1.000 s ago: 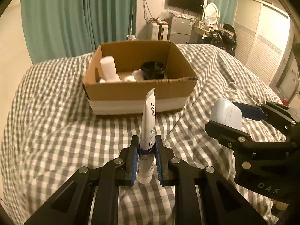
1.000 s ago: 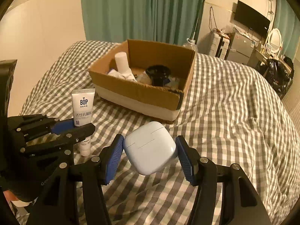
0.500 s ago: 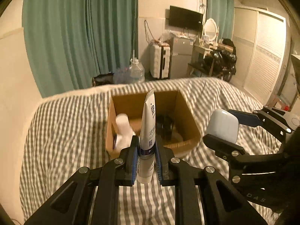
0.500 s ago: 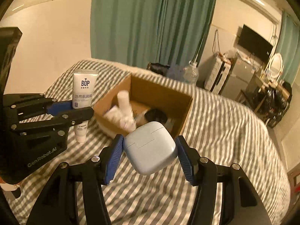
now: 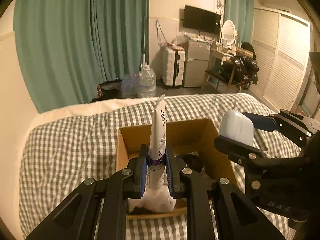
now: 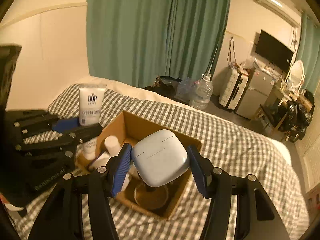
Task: Organize objects
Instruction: 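Drop the tube into the box with the left tool while the right tool drops the earbud case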
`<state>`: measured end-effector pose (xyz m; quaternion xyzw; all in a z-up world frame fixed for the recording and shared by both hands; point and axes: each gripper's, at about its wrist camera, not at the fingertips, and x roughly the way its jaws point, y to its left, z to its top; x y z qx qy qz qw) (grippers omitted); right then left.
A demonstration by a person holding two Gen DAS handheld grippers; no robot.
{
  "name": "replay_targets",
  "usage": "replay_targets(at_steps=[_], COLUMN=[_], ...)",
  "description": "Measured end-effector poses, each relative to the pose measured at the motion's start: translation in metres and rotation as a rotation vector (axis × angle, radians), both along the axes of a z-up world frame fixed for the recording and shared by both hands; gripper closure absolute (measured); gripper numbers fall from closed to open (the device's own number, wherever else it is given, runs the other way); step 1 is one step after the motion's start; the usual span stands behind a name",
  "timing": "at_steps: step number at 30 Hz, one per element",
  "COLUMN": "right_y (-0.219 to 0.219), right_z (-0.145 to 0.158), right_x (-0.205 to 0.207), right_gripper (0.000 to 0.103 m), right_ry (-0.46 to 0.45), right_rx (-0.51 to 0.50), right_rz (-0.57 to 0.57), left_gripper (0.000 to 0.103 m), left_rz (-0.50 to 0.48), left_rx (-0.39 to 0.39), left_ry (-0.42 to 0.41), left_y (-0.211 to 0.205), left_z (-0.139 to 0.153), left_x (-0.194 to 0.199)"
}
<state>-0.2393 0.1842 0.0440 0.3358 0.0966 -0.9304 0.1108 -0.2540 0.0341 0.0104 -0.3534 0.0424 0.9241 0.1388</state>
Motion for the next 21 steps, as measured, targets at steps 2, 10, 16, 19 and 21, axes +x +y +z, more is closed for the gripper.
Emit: replay_targets(at_steps=[2, 10, 16, 19, 21], right_y=[0.002, 0.008, 0.013, 0.018, 0.020], right_z=[-0.010, -0.056, -0.084, -0.093, -0.097], right_x=[-0.018, -0.068, -0.093, -0.100, -0.102], right_gripper=[0.046, 0.046, 0.046, 0.046, 0.046], right_ry=[-0.019, -0.094, -0.134, -0.149, -0.158], right_rx=[-0.015, -0.006, 0.001, -0.004, -0.011], right_rz=[-0.005, -0.005, -0.018, -0.024, -0.027], left_gripper=[0.086, 0.086, 0.086, 0.086, 0.086], left_rz=[-0.004, -0.023, -0.033, -0.038, -0.040], left_rx=[0.001, -0.004, -0.012, -0.006, 0.002], left_ry=[-0.013, -0.072, -0.108, -0.116, -0.120], left_y=[0.005, 0.022, 0.029, 0.033, 0.037], left_z=[-0.009, -0.055, -0.077, -0.083, -0.088], left_x=[-0.014, -0.051, -0.071, -0.073, -0.075])
